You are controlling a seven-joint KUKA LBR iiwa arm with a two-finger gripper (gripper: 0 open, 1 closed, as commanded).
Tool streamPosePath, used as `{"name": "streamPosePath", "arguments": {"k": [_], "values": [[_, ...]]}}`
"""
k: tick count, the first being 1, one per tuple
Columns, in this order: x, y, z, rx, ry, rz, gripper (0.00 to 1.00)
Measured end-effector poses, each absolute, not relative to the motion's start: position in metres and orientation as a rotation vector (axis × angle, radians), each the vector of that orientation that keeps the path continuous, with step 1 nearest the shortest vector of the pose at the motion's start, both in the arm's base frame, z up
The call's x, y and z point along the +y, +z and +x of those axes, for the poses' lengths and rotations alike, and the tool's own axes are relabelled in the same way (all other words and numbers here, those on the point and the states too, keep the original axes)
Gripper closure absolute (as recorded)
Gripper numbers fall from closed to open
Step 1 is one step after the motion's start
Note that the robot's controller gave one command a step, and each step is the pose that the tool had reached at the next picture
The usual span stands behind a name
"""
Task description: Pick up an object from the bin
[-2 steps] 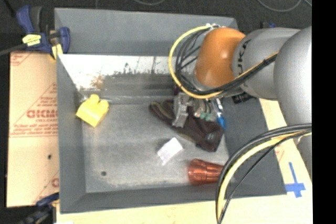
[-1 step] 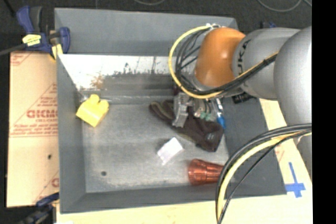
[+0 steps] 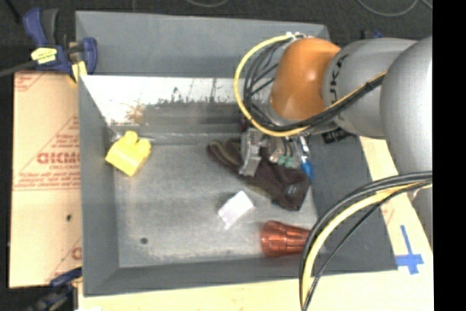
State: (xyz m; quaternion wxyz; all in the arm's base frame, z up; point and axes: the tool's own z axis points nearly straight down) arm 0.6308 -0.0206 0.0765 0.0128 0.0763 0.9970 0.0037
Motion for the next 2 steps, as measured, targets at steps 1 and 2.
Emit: {"name": "streamPosePath", "arguments": {"k": [1,2], "values": [[-0.0206,0.0816,0.6302,3.108,0.012,0.238,1.00],[-0.0208,0.0902,0.6310,3.104,0.012,0.238,1.00]]}}
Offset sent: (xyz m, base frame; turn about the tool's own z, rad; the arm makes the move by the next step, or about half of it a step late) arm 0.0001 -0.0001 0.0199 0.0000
